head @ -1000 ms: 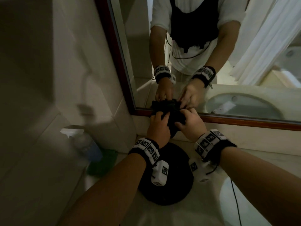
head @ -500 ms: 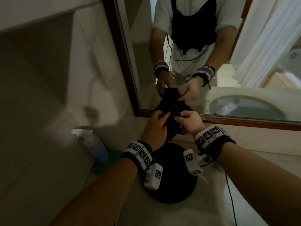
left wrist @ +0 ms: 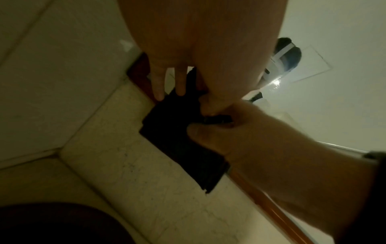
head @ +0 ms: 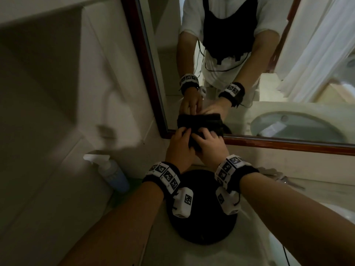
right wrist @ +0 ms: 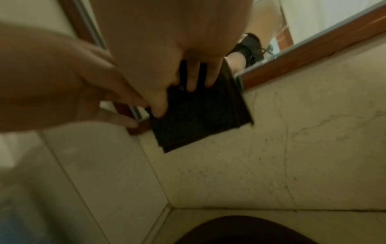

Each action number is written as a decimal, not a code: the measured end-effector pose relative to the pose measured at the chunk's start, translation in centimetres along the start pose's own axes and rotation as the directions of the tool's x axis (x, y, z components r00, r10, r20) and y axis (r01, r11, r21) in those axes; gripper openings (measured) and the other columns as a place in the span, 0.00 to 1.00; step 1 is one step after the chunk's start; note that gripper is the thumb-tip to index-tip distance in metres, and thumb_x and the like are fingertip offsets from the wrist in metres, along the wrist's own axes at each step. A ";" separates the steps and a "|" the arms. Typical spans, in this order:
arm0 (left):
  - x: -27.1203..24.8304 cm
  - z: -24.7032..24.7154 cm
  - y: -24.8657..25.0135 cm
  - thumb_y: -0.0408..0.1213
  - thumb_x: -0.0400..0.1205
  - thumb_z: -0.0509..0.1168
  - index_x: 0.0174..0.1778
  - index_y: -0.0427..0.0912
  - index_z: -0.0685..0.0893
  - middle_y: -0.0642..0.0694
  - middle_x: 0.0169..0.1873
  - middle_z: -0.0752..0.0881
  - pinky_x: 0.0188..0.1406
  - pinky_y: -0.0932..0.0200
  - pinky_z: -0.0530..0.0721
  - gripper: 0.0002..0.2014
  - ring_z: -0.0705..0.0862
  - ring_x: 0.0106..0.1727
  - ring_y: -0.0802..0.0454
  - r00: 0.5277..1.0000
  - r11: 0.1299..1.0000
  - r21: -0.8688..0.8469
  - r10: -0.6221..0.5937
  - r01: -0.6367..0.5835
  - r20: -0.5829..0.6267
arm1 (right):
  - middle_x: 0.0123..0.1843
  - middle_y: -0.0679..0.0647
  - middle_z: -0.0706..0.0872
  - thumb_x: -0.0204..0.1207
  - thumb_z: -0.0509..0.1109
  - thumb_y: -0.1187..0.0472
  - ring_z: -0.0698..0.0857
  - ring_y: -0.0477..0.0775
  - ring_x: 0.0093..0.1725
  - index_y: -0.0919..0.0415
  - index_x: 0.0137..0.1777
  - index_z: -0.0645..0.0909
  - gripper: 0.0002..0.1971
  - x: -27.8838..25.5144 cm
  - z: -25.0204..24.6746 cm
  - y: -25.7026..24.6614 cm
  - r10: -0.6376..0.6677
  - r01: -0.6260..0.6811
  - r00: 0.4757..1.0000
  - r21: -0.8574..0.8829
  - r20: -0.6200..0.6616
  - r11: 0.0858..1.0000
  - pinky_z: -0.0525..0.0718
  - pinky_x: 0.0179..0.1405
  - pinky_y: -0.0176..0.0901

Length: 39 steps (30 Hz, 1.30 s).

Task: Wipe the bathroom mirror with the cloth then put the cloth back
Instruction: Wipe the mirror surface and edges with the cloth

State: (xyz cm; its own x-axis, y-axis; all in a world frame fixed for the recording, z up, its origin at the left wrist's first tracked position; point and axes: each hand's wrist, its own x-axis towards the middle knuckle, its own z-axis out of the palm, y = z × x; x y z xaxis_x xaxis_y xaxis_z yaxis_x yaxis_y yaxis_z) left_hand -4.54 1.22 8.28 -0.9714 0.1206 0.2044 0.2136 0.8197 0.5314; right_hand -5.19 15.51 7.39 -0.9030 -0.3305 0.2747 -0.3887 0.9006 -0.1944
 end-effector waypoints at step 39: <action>3.7 0.5 0.7 0.28 0.77 0.68 0.39 0.34 0.88 0.37 0.40 0.85 0.30 0.54 0.81 0.04 0.87 0.39 0.39 0.987 0.735 0.670 -0.011 -0.102 0.163 | 0.44 0.56 0.80 0.72 0.73 0.56 0.79 0.60 0.44 0.57 0.36 0.84 0.07 -1.1 1.5 3.9 0.250 -0.242 0.901 0.067 -0.354 0.968 0.75 0.34 0.45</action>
State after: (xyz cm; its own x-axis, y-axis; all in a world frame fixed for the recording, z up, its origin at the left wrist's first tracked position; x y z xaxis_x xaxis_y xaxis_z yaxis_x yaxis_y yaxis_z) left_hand -8.09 2.52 8.99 -0.9777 0.2010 0.0615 0.1871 0.9655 -0.1813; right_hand -5.97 18.96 4.96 -0.8462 0.0273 0.5321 -0.1697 0.9328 -0.3178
